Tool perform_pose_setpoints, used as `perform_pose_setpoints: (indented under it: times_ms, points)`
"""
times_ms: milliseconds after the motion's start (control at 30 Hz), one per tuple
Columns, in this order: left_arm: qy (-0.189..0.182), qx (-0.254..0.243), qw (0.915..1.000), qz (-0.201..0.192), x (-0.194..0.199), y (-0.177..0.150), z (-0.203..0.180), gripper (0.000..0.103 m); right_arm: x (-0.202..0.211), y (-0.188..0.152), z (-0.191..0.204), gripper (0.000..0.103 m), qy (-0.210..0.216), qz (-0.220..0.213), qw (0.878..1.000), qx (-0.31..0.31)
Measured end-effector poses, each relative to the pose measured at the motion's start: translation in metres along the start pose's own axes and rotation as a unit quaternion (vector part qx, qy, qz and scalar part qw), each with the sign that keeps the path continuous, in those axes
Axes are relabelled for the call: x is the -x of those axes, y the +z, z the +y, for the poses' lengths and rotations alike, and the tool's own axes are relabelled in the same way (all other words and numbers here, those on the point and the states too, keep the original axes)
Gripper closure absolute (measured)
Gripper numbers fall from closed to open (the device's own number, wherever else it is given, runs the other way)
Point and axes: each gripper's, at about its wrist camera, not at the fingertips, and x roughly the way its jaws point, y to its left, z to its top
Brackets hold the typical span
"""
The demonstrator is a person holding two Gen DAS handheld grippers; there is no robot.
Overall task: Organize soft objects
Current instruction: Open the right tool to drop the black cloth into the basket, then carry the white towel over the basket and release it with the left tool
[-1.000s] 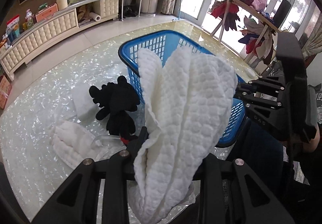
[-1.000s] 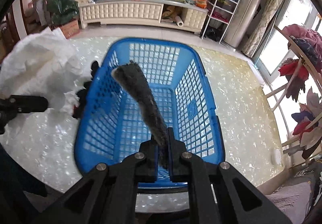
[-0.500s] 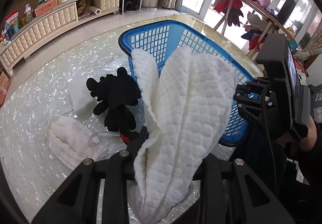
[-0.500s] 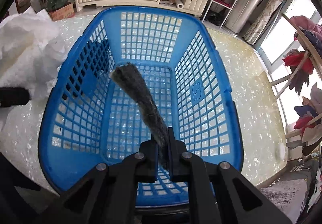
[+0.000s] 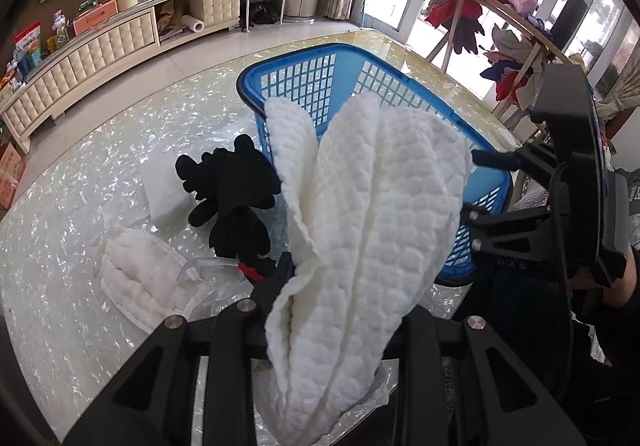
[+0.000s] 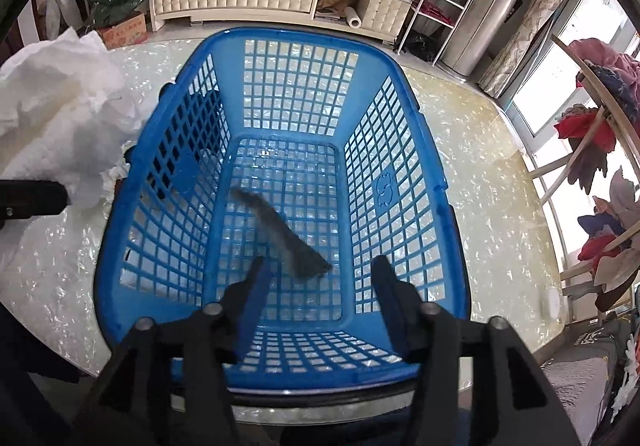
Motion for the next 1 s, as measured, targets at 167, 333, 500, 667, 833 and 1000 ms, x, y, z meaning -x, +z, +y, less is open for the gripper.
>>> perform_pose_setpoints:
  times_ms: [167,333,500,667,833,1000]
  points:
    - [0.002,-0.003,1.0,-0.003,0.003,-0.001,-0.005,0.075,0.009,0.0,-0.004,0.014,0.012,-0.014,1.0,-0.015]
    - [0.007,-0.005,0.9999,-0.005,0.005,-0.002,-0.011,0.075,0.015,-0.004,-0.003,0.01,0.02,-0.019,0.999,-0.02]
    - [0.012,-0.017,0.9998,-0.006,0.008,-0.001,-0.018,0.075,0.021,-0.009,-0.005,0.001,0.031,-0.028,0.999,-0.029]
    - [0.015,-0.024,0.9995,-0.012,0.012,0.003,-0.025,0.075,0.027,-0.009,-0.009,0.0,0.038,-0.04,0.998,-0.037]
    - [0.018,-0.034,0.9992,-0.012,0.011,0.008,-0.031,0.075,0.032,-0.007,-0.016,0.0,0.047,-0.056,0.996,-0.051]
    - [0.021,-0.044,0.9987,-0.015,0.011,0.018,-0.035,0.075,0.034,-0.006,-0.022,0.0,0.048,-0.066,0.995,-0.056]
